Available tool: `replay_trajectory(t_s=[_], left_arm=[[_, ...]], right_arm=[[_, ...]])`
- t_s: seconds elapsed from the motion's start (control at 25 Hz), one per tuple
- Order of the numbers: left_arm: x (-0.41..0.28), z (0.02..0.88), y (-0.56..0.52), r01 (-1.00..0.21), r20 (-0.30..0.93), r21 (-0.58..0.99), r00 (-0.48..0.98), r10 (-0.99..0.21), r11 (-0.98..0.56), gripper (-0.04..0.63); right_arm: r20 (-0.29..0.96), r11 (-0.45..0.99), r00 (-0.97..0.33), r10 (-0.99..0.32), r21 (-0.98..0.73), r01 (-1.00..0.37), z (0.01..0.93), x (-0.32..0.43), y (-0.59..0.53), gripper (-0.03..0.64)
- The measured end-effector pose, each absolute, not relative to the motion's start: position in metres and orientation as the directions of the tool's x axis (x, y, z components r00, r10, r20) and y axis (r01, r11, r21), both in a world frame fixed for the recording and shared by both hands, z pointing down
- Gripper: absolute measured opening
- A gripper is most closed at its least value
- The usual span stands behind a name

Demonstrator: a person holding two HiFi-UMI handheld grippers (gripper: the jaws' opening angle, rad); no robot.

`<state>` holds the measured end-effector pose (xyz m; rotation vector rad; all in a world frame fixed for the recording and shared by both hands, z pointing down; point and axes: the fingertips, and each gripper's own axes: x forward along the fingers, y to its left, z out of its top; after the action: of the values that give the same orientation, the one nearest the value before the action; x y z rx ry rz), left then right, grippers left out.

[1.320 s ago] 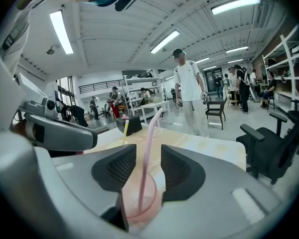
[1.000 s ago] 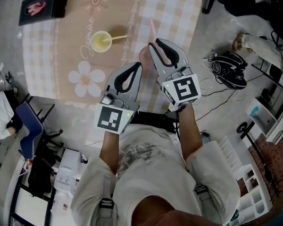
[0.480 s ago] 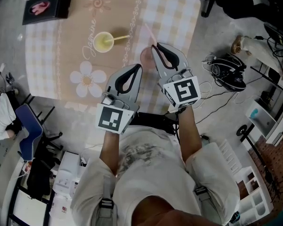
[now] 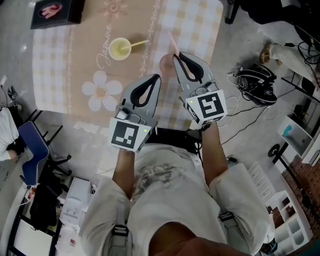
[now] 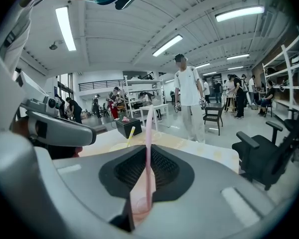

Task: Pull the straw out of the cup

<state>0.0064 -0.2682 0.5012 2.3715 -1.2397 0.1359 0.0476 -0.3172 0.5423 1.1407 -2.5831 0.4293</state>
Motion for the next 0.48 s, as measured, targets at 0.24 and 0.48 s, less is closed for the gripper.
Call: replay_trajectory(t_s=[0.24,0.48], left_arm=[[0.002,0.493,-0.263,-0.796,0.277,0.344,0.592,-0.757,-0.497,0.005],[0.002,0.483,-0.257,-0.79,0.261,0.334,0.602,-0.755,-0.515,0.005]], right_arm=[[0.358,0.636,-0.637,-0.683,-0.137,-0.759,0.532,0.047,-0.312,0.038],[0.34,0.629,-0.627,-0.7,-0.12,-0.768,0.518,0.048,-0.307,0.038]])
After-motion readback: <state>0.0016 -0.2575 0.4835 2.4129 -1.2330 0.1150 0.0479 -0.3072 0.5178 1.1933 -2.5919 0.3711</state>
